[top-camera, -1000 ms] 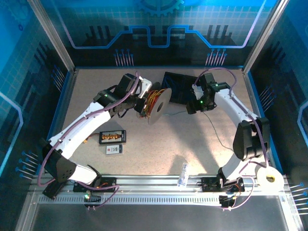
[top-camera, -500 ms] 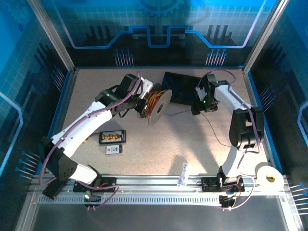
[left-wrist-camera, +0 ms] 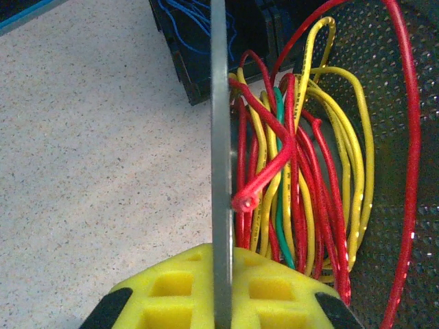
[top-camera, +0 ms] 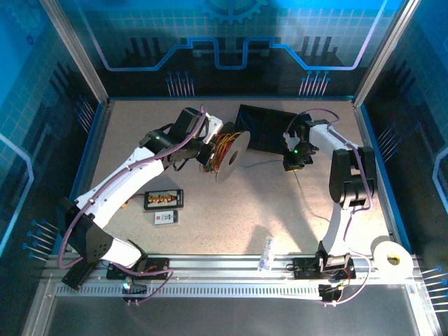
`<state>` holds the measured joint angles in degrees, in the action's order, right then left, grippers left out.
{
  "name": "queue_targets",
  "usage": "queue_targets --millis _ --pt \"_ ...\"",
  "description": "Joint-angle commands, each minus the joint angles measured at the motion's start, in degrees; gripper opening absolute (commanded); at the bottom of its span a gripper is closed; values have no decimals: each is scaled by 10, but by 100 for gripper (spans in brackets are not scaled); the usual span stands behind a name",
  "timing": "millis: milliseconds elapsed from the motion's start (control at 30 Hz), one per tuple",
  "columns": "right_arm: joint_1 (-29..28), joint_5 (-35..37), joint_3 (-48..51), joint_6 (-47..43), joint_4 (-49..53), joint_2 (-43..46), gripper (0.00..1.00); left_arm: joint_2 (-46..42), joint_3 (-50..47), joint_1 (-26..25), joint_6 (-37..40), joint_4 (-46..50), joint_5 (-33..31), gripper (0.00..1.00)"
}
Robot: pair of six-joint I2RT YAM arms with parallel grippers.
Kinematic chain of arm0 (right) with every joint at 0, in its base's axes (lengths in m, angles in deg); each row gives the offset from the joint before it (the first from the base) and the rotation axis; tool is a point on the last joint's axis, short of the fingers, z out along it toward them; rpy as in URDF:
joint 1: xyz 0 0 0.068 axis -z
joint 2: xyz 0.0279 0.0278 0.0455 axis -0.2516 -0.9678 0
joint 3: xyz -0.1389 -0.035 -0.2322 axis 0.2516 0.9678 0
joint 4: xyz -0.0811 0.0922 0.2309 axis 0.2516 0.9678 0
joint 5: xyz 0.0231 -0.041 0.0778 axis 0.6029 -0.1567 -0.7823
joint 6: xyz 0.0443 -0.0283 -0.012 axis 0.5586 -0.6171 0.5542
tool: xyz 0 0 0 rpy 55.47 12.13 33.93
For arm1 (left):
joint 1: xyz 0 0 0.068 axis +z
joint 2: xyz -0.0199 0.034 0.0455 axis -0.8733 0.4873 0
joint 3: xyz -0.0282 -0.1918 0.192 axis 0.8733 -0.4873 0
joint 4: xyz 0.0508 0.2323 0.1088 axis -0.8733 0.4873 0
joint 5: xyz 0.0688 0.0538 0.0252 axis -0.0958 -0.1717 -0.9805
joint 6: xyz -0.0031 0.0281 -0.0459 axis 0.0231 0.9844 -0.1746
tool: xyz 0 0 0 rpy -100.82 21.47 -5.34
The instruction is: Wrap the cables
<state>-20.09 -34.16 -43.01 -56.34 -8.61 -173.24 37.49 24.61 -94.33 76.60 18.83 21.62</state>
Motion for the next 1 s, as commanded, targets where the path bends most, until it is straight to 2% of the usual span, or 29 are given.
queue_targets --millis 0,200,367,533,767,967 --pt "19 -25 9 22 -9 26 0 -6 16 -3 -10 -35 36 0" --pt "27 -27 42 79 -83 146 0 -23 21 -4 -32 -23 109 0" --pt "35 -14 14 131 -112 209 0 -24 24 -16 -30 -4 105 0" --pt "35 44 -90 158 -98 194 0 -20 18 -32 -32 -2 104 0" --pt "19 65 -239 157 -70 155 0 -11 1 -43 -38 2 98 0" --pt "-6 41 -313 142 -44 129 0 12 4 -47 -45 3 85 0"
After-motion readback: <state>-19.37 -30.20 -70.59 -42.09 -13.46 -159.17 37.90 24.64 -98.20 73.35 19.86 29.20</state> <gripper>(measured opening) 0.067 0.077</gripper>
